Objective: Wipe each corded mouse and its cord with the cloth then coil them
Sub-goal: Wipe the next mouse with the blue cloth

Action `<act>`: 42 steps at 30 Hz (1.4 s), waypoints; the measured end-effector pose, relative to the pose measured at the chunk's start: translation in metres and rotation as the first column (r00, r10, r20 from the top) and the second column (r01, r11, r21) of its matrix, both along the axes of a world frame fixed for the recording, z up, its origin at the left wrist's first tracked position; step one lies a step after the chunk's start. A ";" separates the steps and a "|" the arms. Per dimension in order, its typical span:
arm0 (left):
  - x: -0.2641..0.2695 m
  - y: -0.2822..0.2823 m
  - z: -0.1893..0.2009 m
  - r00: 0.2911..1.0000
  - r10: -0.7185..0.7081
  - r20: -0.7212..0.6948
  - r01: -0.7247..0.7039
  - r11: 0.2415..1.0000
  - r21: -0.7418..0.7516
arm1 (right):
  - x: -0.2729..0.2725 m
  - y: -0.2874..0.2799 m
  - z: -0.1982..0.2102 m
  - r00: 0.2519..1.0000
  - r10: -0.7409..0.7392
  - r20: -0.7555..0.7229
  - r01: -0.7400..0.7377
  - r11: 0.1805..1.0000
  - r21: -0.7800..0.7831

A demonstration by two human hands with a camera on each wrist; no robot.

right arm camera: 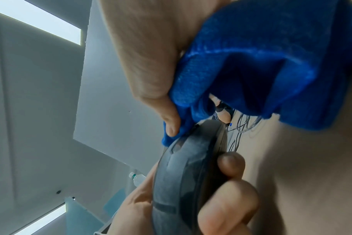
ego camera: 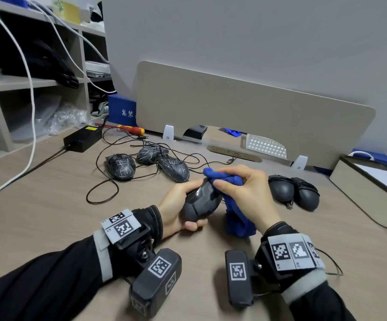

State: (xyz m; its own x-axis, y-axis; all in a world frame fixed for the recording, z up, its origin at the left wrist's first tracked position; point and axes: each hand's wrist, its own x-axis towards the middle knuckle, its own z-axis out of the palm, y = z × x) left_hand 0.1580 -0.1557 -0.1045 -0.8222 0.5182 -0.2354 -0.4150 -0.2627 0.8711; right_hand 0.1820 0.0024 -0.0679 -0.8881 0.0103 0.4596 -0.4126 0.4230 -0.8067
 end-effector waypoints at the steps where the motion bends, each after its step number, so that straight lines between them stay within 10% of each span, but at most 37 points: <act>1: -0.002 -0.001 -0.001 0.999 0.029 0.016 -0.030 0.999 0.023 | 0.002 -0.003 0.001 0.997 0.067 0.039 -0.068 0.998 0.014; 37: -0.006 -0.004 -0.005 1.000 -0.027 0.004 0.027 1.000 -0.003 | 0.000 -0.004 0.004 0.990 -0.049 0.129 0.048 0.999 0.013; 42: -0.009 -0.002 -0.007 0.999 0.028 -0.017 -0.027 0.999 0.035 | 0.007 -0.018 0.005 0.982 0.150 0.115 -0.158 0.986 0.059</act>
